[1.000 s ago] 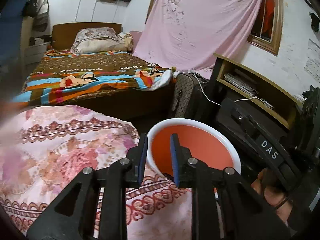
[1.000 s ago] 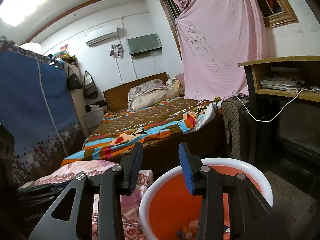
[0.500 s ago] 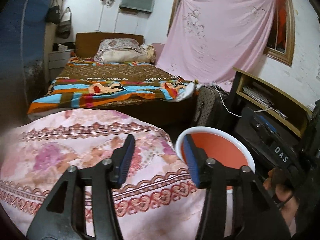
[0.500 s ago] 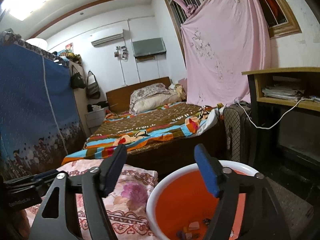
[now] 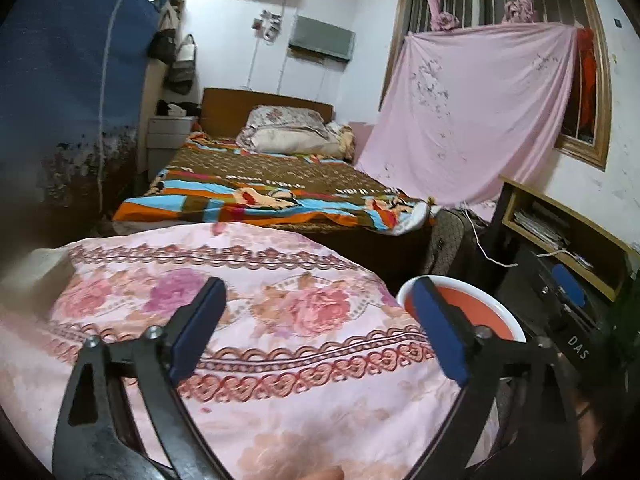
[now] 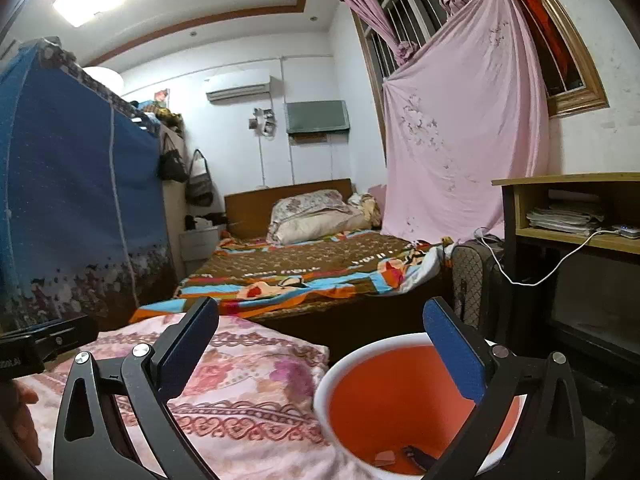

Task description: Collect trash

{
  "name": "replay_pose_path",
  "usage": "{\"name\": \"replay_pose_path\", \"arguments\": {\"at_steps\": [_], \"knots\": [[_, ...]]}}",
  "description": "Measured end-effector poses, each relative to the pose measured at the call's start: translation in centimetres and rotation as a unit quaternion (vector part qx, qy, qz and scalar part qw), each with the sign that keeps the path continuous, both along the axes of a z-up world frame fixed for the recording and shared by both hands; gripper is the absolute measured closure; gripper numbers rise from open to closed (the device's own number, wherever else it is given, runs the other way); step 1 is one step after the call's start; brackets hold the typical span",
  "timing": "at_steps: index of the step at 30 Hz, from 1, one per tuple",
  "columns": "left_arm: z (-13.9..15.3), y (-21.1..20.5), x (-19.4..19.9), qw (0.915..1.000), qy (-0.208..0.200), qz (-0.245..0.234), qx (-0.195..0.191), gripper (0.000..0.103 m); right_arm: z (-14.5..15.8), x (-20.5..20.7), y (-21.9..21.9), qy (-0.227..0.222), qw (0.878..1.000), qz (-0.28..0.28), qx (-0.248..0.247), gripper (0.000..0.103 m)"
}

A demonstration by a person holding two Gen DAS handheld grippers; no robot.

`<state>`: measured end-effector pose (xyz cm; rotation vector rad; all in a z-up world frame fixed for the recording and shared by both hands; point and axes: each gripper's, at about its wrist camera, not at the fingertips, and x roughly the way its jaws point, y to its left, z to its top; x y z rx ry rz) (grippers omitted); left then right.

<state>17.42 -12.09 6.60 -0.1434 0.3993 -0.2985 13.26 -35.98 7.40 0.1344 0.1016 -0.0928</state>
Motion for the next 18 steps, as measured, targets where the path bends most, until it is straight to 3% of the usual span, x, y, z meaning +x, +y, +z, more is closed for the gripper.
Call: {"name": "replay_pose_path", "arguments": {"at_steps": [4,18], "knots": [[-0.1,1.5,-1.6,0.9996,-0.017,0.02,-0.005,0.012,0.0,-1.3,0.8,-0.012,1.0,0.009,-0.005,0.0],[-1.1,5.6,-5.6,0.998,-0.03,0.056,-0.002,0.012,-0.6,-6.4,3.8,-0.043,0.999,0.012,-0.017,0.0]]}}
